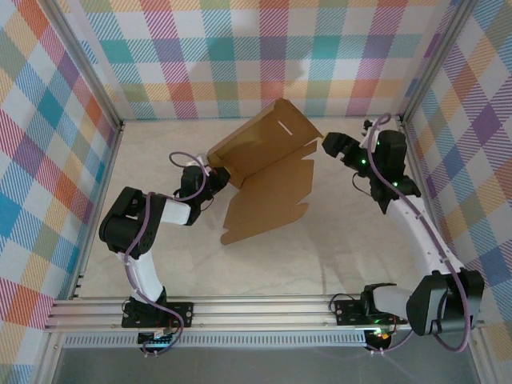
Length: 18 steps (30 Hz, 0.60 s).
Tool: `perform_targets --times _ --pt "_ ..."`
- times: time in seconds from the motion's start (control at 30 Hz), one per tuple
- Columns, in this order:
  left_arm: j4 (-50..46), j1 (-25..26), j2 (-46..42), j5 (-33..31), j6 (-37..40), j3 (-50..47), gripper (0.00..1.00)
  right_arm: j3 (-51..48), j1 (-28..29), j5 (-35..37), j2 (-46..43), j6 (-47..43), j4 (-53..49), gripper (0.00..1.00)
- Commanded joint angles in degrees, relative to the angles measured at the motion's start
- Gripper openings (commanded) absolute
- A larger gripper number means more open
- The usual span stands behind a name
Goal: Fold the paper box
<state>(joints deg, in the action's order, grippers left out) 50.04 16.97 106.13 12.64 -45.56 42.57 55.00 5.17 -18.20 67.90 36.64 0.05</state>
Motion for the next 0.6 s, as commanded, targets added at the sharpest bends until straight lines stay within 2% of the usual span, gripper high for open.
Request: perform_targets --times 0.0,0.1,0.33,0.57 --pt "4.9 -0.8 -0.3 1.9 -2.7 1.2 0.0 -2.6 -1.6 1.2 -1.1 6.6 6.1 0.85" --pt "5.9 -0.8 -0.4 3.2 -3.3 1.5 0.0 -4.6 -2.4 -2.8 0.1 10.4 11.0 0.83" --pt "10.8 -0.7 0.8 6.3 -6.0 1.8 0.0 -5.2 -2.6 -18.1 8.1 20.2 27.9 0.77" --pt "10.8 -0.7 0.9 6.1 -5.4 1.8 0.0 -2.3 -0.7 -24.2 11.6 20.7 28.8 0.75"
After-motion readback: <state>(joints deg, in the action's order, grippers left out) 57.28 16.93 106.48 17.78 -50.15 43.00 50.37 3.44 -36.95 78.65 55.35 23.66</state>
